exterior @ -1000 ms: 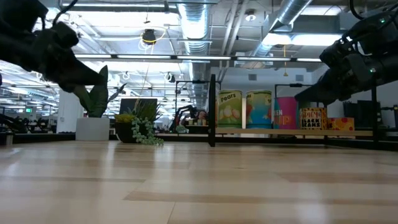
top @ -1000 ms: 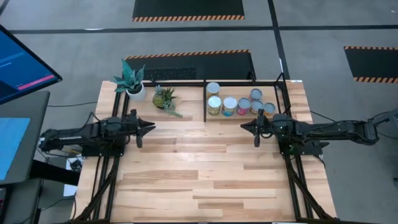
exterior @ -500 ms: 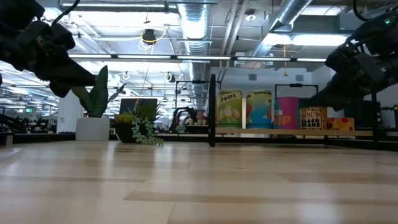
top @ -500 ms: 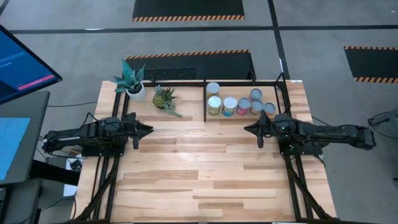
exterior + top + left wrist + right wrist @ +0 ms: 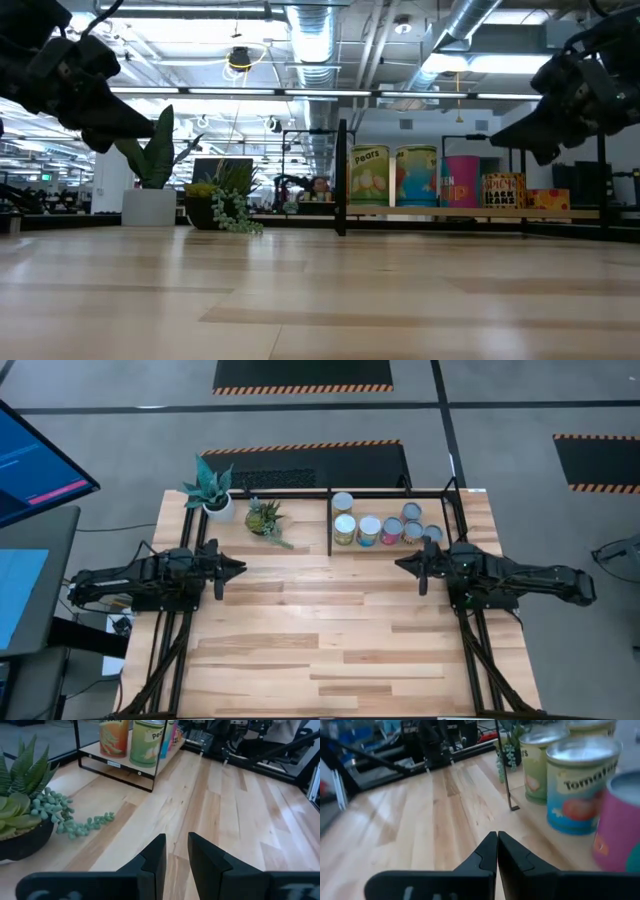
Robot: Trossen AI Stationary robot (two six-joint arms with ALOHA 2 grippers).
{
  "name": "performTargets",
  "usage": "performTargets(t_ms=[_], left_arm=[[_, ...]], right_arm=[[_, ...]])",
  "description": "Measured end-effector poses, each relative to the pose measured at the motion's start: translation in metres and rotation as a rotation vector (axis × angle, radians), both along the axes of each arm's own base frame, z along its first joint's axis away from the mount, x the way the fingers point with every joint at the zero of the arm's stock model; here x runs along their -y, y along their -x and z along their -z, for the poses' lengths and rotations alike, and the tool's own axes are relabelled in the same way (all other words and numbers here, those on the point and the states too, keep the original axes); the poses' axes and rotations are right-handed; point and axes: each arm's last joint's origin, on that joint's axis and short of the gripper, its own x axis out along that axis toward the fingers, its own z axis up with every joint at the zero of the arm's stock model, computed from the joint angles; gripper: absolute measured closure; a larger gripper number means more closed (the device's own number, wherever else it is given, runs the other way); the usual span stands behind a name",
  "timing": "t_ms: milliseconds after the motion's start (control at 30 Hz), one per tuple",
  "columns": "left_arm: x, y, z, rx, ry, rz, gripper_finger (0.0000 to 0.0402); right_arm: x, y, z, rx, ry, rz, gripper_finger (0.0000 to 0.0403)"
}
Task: Pick and place cans onto a shelf
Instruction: Return to Home Position
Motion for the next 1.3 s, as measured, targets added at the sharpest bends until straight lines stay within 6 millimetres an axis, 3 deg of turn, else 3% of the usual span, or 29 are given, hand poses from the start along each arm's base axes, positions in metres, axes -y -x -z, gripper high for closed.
performTargets(t_ms=[200,1300], left_arm=[[-0.0001,0.0000,-0.0001,0.008,0.031,-0.012,0.0332],[-0.0001,-0.0001,-0.0001,0.009,0.032,-0.014,0.0332]], right_arm=[[0.0002,-0.0007,0.0011,0.021,-0.155,0.041,0.0365],[0.0002,-0.0006,0.0010,0.022,-0.158,0.040,0.0365]])
